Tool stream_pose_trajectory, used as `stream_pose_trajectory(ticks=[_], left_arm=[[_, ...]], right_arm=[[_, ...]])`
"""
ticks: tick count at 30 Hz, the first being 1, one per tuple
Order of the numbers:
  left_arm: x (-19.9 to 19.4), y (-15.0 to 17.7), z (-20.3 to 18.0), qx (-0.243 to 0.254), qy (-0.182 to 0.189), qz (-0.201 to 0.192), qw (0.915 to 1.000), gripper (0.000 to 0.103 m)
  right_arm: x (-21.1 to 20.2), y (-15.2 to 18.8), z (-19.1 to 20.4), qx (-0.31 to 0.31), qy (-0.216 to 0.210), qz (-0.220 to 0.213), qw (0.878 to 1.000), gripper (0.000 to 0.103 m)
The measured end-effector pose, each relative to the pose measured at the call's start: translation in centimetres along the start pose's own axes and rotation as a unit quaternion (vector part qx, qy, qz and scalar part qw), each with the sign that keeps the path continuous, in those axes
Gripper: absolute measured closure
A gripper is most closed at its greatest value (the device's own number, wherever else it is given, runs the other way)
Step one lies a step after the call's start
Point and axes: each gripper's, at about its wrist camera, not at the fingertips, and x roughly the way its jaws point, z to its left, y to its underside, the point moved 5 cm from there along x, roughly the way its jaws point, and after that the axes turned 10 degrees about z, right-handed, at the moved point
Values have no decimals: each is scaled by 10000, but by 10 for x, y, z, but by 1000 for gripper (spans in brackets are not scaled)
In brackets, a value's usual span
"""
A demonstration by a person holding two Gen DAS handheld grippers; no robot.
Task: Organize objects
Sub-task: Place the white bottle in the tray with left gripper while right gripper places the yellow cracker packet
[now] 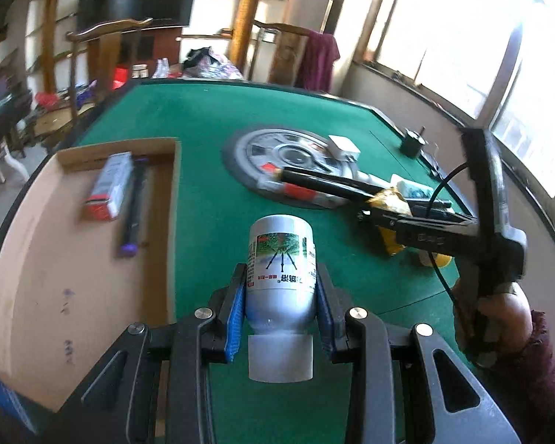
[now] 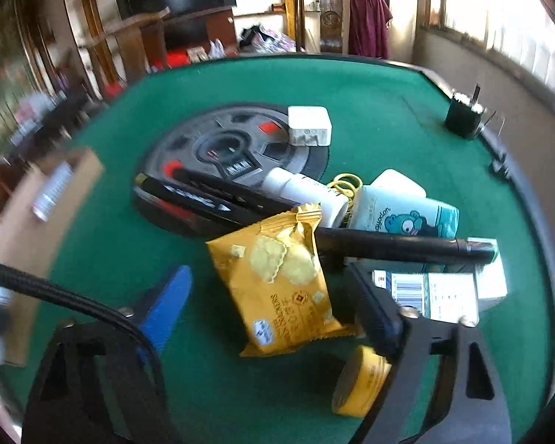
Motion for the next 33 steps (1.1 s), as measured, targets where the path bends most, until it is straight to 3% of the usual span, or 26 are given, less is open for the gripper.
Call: stream_pose_trajectory(ticks=[2, 4, 9, 13, 18, 22, 26, 33], left_arm=[[-8, 5, 14, -158, -47, -81, 9998, 74], [-12, 6, 25, -304, -80, -132, 9994, 74], [-39, 8, 59, -560, -157, -293, 9979, 74], [-62, -3, 88, -619, -265, -365, 9971, 74], [-78, -32, 127, -594, -620, -407, 9955, 74], [-54, -65, 165, -752, -839, -218, 9934, 74], [-16, -78, 192, -917, -957, 25, 9912, 74], [44, -84, 224, -1162, -1053, 426, 9867, 74]], right_arm=[[10, -1, 2, -83, 226, 175, 9996, 56], [13, 0, 0, -24, 237, 268, 9994, 61], [-4, 5, 4, 112, -316, 394, 9987, 61], [-43, -4, 35, 4, -995, 228, 9948, 61], [-82, -33, 102, -342, -2098, 207, 9769, 60], [-63, -53, 166, -382, -2748, 671, 9584, 60], [-14, -69, 213, -259, -2645, 1091, 9579, 60], [39, -78, 244, -167, -1992, 1308, 9710, 60]])
